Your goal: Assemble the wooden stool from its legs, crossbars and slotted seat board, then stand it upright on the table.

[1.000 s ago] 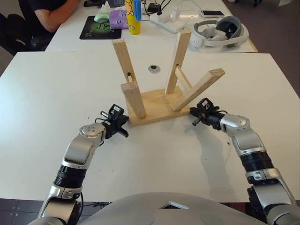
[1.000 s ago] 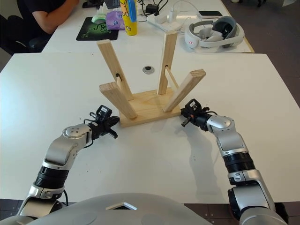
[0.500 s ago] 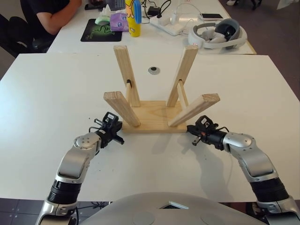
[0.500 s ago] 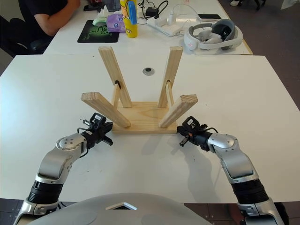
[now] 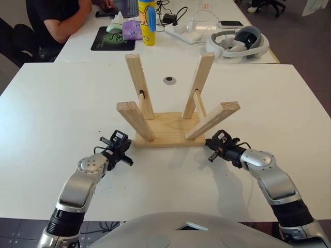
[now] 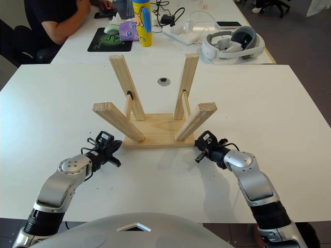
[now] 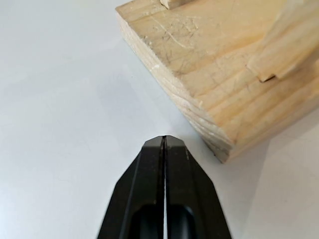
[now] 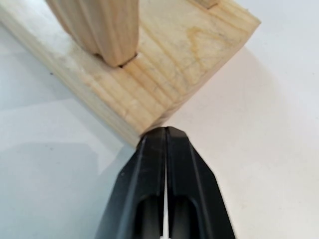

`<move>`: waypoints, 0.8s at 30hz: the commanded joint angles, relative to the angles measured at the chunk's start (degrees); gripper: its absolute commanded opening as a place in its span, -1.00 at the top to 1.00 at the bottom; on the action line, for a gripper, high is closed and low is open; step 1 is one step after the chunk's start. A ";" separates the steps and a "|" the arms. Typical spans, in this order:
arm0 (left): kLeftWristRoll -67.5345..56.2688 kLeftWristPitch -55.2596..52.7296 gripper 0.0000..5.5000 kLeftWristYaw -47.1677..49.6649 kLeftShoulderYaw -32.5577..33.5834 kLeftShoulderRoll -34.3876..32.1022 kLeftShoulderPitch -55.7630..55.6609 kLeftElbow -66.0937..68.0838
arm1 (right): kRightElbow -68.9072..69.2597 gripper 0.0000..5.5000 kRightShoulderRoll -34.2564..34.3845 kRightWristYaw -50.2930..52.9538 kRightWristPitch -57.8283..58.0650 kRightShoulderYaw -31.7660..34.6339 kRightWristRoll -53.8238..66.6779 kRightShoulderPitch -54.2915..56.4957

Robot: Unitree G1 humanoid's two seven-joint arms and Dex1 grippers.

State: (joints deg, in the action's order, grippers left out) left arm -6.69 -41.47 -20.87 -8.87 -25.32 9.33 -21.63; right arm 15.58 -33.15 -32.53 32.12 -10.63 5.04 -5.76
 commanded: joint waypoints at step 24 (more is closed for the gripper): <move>-10.59 -22.11 1.00 -6.40 1.87 -0.83 -15.34 -15.98 | 18.63 1.00 -0.17 -3.92 18.44 3.56 8.59 8.59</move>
State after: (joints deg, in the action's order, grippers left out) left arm -11.93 -62.90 -23.11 -5.30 -27.22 -2.80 -33.88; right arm 30.76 -34.05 -32.69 50.46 -6.36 9.15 0.38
